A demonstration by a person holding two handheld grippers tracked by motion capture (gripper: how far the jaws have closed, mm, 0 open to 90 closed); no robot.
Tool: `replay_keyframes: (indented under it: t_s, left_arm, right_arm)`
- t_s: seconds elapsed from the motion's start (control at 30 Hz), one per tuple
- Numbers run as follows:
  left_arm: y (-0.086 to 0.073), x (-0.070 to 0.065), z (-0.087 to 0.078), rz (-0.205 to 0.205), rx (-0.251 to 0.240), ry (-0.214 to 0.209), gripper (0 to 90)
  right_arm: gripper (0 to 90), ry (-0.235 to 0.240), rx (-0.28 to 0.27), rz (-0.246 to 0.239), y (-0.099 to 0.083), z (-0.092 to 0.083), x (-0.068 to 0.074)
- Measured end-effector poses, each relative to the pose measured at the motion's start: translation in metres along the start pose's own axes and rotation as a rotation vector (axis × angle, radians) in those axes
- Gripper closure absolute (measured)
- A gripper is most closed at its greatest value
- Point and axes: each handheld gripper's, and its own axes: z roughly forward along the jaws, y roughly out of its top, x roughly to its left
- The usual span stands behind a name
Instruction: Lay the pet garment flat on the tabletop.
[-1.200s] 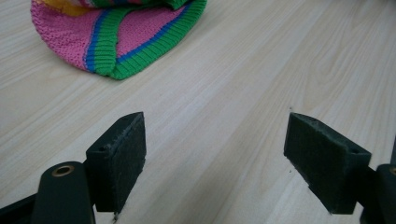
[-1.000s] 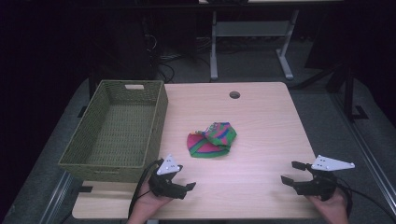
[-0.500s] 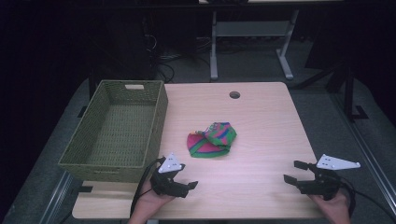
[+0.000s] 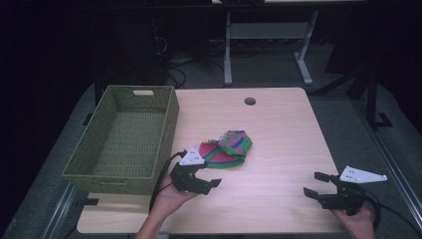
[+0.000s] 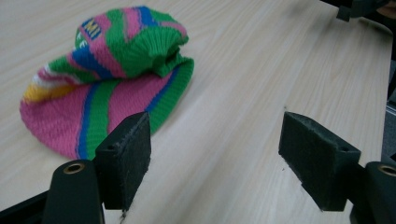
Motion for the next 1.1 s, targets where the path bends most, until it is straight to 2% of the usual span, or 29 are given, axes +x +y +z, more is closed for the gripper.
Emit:
replay_keyframes:
  t_s: [0.07,0.17,0.23,0.37,0.43,0.6,0.67,0.73,0.83,0.93,1.03,1.07,1.1]
  left_arm:
    - [0.007,0.003,0.003,0.019,0.003,0.008,24.9]
    - [0.016,0.008,0.009,0.008,0.005,-0.006,24.8]
    - [0.022,0.011,0.013,0.026,0.025,-0.004,24.9]
    - [0.035,0.017,0.018,0.041,0.021,0.001,25.3]
    - [0.041,0.022,0.023,0.051,0.036,0.0,25.3]
    - [0.048,0.031,0.035,0.046,0.045,-0.017,25.4]
    - [0.054,0.039,0.04,0.049,0.05,-0.013,25.4]
    - [0.059,0.044,0.044,0.043,0.048,-0.014,25.5]
    - [0.064,0.051,0.052,0.037,0.071,-0.018,25.5]
    - [0.067,0.055,0.058,0.053,0.087,-0.021,25.4]
    - [0.068,0.062,0.073,0.075,0.14,-0.007,21.4]
    - [0.068,0.062,0.073,0.075,0.14,-0.007,21.4]
    - [0.068,0.064,0.077,0.071,0.163,-0.005,21.4]
  right_arm:
    - [19.6,0.002,0.002,0.009,0.0,0.0,0.001]
    - [19.6,0.009,-0.006,0.006,-0.001,-0.001,0.002]
    - [19.6,0.018,-0.008,0.01,-0.001,-0.001,0.003]
    - [19.6,0.038,-0.001,0.016,-0.001,0.004,0.001]
    - [19.6,0.044,0.007,0.018,-0.002,0.005,0.001]
    - [19.7,0.047,-0.004,0.022,-0.002,0.004,0.0]
    - [19.7,0.069,-0.026,0.042,-0.001,0.004,-0.001]
    - [19.7,0.07,-0.036,0.045,0.0,0.004,-0.001]
    - [19.7,0.072,-0.031,0.045,0.0,0.005,-0.001]
    - [19.7,0.075,-0.022,0.047,-0.001,0.006,-0.003]
    - [20.1,0.083,-0.01,0.047,-0.002,0.006,-0.004]
    - [20.1,0.083,-0.01,0.047,-0.002,0.006,-0.004]
    - [20.1,0.083,-0.01,0.047,-0.002,0.006,-0.004]
